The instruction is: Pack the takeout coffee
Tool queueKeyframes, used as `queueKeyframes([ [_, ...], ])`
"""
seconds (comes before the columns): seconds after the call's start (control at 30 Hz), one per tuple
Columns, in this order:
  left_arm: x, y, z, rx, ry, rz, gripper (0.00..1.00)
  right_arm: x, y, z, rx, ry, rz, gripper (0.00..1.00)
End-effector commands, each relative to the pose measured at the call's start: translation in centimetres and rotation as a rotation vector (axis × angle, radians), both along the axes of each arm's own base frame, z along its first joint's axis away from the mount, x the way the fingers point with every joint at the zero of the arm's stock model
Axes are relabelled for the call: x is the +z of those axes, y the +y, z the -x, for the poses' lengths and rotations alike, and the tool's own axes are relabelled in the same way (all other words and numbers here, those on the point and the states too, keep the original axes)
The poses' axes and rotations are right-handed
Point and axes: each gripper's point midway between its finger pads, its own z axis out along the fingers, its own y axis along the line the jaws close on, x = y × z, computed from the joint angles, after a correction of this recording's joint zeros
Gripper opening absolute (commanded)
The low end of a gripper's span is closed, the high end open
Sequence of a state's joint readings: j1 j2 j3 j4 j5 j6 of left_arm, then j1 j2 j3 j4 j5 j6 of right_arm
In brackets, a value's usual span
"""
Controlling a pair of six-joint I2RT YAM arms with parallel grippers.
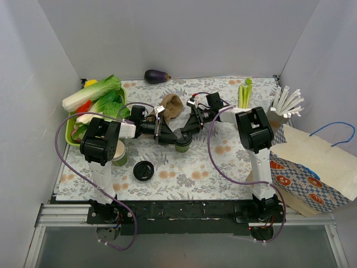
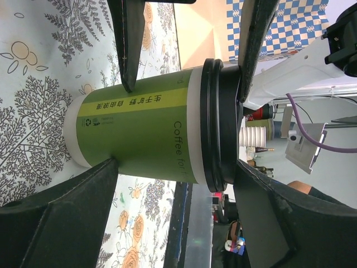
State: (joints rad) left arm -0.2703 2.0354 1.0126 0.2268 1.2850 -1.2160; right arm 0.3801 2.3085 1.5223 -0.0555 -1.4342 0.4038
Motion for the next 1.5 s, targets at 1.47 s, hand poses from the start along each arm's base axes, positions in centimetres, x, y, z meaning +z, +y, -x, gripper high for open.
queueKeyframes([
  [1.47,0.5,-0.4,2.5,-0.006,0.069,-0.129,0.95,1.1,-1.4,1.7,-0.029,-0.083,0.025,0.98],
])
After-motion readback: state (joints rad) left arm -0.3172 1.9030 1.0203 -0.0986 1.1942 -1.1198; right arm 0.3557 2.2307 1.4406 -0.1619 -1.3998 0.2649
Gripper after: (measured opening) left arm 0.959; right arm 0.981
